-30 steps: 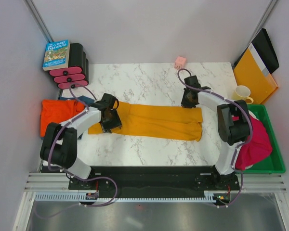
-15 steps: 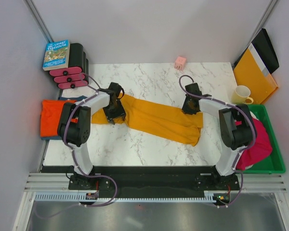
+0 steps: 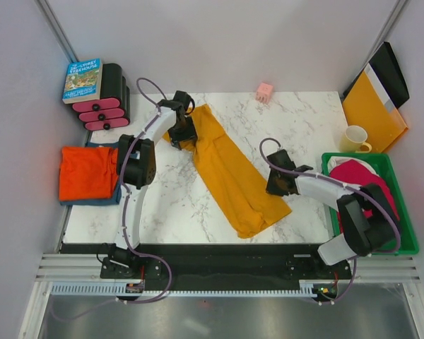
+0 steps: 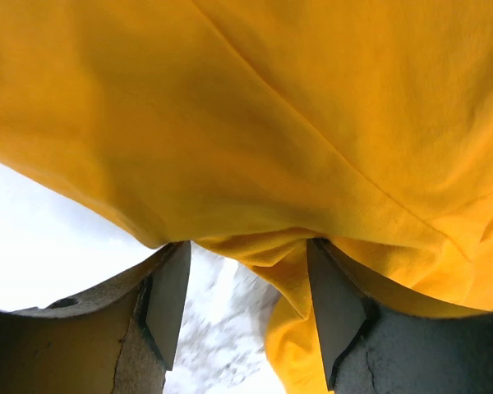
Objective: Fold and stack the t-shirts
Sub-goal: Rotate the tshirt 90 degrees
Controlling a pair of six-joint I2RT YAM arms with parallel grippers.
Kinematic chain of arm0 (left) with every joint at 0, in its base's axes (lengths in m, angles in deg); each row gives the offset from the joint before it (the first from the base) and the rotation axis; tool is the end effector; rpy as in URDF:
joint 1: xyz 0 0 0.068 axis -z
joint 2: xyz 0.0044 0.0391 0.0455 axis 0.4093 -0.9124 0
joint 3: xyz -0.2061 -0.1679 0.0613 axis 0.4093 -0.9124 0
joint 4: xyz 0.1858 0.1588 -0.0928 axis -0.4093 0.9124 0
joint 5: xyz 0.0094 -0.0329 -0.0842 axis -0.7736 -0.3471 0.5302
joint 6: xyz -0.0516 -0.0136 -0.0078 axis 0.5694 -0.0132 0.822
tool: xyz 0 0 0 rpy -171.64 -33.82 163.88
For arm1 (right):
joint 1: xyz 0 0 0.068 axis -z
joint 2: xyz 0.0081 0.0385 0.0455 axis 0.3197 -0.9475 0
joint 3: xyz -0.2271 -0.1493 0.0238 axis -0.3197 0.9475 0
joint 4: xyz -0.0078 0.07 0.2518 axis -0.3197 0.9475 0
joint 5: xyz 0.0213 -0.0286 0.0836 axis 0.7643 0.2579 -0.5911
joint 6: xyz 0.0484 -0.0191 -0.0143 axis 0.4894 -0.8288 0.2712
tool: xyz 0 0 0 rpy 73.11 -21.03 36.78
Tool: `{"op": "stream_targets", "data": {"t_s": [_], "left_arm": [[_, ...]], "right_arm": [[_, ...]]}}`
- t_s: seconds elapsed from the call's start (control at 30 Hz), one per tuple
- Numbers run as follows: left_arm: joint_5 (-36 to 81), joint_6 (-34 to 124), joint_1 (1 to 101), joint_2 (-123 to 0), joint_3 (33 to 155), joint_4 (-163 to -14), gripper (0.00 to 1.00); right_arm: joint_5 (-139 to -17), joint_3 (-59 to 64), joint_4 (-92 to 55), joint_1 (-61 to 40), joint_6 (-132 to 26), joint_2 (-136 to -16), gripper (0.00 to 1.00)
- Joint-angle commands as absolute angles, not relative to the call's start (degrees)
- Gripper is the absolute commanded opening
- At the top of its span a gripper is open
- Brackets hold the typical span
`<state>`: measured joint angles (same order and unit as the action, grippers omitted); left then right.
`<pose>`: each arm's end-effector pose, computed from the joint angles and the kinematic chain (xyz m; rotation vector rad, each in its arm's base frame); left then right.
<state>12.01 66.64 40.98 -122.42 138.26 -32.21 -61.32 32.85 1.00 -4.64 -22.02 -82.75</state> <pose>0.4700 -0.1407 0.1668 -0.4113 2.8399 -0.1207 0.2602 0.1058 0.1579 0.3841 2.6238 0.1449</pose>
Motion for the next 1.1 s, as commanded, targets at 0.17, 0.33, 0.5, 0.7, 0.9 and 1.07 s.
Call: {"op": "stream_targets", "data": {"t_s": [0.17,0.33,0.5,0.7,0.9,1.07], "left_arm": [[22.34,58.08,44.73,-137.38,164.01,-33.15,0.72],[25.63,57.46,44.99,-137.13,164.29,-36.23,0.74],[15.78,60.62,44.91,-124.41,149.84,-42.1,0.79],[11.2,62.91,45.78,-99.8,125.77,-48.62,1.0],[6.38,67.55,55.96,-78.35,98.05,-52.14,0.98],[3.38,79.93,64.31,-65.42,76.63,-54.42,0.93]], "right_arm": [[-67.71,42.75,5.29,-22.82,-14.17,-80.16,0.22],[-64.31,38.02,8.26,-26.88,-14.6,-81.67,0.23],[-54.28,27.65,13.45,-23.82,-18.38,-75.43,0.32],[-48.91,21.39,15.05,-21.87,-25.32,-72.26,0.45],[-54.95,30.44,6.89,-22.13,-26.47,-67.43,0.39],[-57.7,31.51,1.87,-25.2,-26.64,-68.56,0.31]]}}
